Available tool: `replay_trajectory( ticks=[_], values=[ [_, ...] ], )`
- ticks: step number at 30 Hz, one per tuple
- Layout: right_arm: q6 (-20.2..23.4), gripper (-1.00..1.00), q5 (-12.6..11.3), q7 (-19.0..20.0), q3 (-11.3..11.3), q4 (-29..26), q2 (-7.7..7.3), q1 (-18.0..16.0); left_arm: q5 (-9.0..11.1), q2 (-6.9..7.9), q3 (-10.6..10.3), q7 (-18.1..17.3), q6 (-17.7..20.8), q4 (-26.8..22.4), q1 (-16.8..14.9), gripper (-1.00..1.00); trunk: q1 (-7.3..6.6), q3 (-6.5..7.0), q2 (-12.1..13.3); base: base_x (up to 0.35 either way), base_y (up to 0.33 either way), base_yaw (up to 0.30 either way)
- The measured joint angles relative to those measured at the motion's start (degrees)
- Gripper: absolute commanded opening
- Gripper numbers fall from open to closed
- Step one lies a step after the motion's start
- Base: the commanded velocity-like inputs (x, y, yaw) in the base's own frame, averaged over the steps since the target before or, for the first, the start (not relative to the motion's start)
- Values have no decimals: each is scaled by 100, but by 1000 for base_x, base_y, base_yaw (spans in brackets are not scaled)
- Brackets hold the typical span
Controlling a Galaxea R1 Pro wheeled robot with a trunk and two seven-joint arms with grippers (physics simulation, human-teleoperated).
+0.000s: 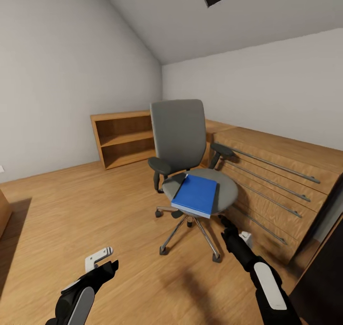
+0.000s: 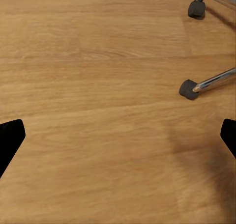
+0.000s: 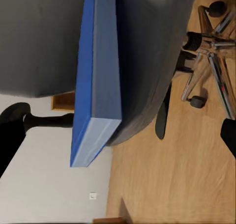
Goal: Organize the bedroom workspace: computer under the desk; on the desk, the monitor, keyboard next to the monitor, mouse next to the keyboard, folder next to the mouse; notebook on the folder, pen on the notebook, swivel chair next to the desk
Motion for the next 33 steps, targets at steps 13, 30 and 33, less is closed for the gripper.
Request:
replay_trajectory(
  ticks=[13,30,33],
  values=[
    [-9,100,-1,10,176,203,148,0,-16,8,0,-9,-11,25,0,100,-2,0,0,67,31,0],
    [-17,100,-2,9,177,199,149,0,-19,9,0,-4,-6,50,0,100,-8,66,4,69,46,0],
    [-21,100,-1,9,177,199,149,0,-19,11,0,-3,-6,52,0,100,-10,89,5,0,0,0]
  ],
)
